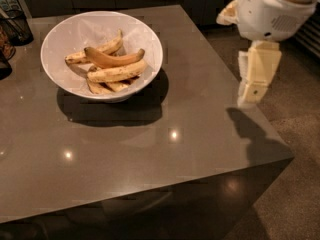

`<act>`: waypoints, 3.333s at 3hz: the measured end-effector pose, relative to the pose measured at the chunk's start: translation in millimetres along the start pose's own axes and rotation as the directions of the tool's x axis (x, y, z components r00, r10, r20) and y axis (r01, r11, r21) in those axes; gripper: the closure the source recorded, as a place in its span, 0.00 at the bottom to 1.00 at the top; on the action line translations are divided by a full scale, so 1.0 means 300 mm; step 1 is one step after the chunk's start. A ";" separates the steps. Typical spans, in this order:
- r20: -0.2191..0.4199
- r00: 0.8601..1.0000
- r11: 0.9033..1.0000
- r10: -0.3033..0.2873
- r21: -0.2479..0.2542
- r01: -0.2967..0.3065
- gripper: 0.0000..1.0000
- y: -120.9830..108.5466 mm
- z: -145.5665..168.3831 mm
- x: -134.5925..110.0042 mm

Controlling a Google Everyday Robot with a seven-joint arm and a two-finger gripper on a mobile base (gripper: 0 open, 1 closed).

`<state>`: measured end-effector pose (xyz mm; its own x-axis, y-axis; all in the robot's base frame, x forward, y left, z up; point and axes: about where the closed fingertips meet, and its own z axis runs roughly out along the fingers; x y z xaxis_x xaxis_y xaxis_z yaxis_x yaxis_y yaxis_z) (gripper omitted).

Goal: Pick banana from white bowl

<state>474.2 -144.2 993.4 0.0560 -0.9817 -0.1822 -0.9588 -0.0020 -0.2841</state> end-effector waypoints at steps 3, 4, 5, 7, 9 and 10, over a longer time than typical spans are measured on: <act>-0.016 0.997 0.997 -0.074 -0.021 0.073 0.00 -0.125 0.057 -0.144; -0.040 0.995 0.995 -0.088 -0.046 0.086 0.00 -0.192 0.126 -0.208; -0.069 0.992 0.993 -0.109 -0.049 0.106 0.00 -0.241 0.209 -0.259; -0.010 0.990 0.987 -0.139 -0.078 0.138 0.00 -0.233 0.225 -0.272; 0.075 0.969 0.967 -0.235 -0.084 0.241 0.00 -0.309 0.236 -0.418; 0.084 0.969 0.969 -0.233 -0.058 0.239 0.00 -0.327 0.237 -0.432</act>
Offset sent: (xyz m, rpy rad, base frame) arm 0.0152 0.0257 0.0038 -0.0240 0.0028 0.0784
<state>580.9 -3.1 977.9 0.3014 -0.9345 -0.1892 -0.9322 -0.2471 -0.2645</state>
